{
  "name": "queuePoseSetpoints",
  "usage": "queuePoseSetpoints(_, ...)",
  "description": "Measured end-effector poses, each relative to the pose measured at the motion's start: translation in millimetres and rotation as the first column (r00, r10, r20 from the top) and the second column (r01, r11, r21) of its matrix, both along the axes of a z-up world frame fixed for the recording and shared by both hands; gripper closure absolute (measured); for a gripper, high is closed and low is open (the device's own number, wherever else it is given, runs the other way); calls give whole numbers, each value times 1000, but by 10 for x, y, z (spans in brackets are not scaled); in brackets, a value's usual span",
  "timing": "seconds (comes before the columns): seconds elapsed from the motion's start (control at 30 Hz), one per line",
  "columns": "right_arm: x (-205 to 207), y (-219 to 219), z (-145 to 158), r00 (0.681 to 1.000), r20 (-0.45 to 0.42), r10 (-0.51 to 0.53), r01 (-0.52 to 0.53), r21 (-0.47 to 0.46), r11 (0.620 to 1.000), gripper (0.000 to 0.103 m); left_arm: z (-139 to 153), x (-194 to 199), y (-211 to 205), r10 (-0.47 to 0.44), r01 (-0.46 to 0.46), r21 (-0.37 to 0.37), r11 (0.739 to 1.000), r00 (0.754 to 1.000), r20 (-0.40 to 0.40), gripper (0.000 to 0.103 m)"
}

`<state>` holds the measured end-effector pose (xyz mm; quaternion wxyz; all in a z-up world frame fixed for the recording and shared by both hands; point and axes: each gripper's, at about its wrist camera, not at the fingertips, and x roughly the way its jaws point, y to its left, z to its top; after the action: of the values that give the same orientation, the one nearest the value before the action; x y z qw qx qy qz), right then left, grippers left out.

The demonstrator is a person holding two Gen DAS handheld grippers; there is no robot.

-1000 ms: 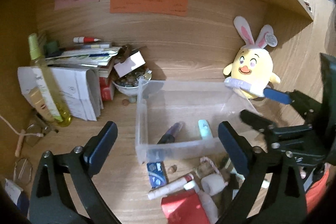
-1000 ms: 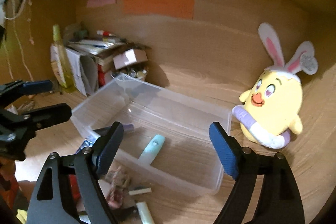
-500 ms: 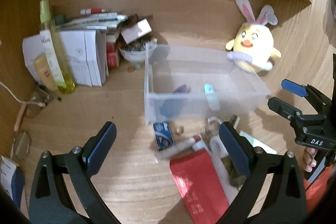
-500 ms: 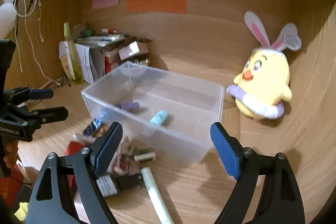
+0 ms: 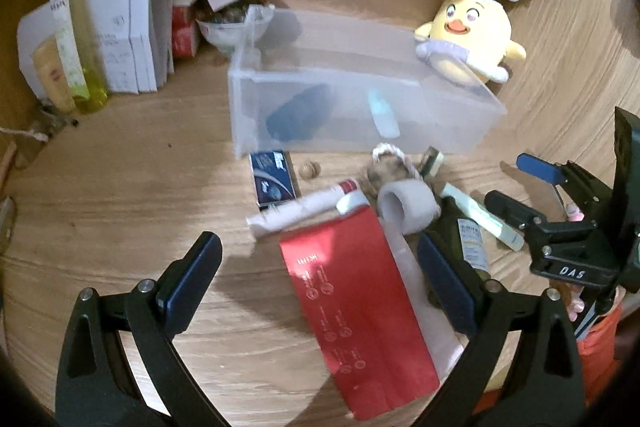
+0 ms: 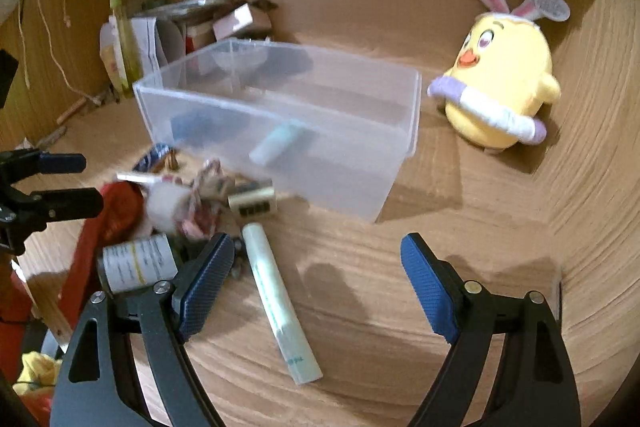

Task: Organize objects
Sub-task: 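Grasp the red packet with left tool while right tool grasps pale green tube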

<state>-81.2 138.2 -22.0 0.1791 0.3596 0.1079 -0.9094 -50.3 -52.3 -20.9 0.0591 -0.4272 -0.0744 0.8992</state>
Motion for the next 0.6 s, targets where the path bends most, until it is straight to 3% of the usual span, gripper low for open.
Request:
queuePoseSetpoints(0.3,-16,-80,-102,999,42,16,-18,34,999,22,-143,-125,44,-15,13,35,999,998,57,4)
queuePoseSetpoints(0.47,-54,-80,-161,994,100,41,-43,22,999,48,-185,-127,-1,-25,21,65,998,998,60,5)
queuePoseSetpoints(0.6,-71,-97,-220,987,145,64,-66,12,998,67,-186,-127,14,-50,46,66,997,997,57,26)
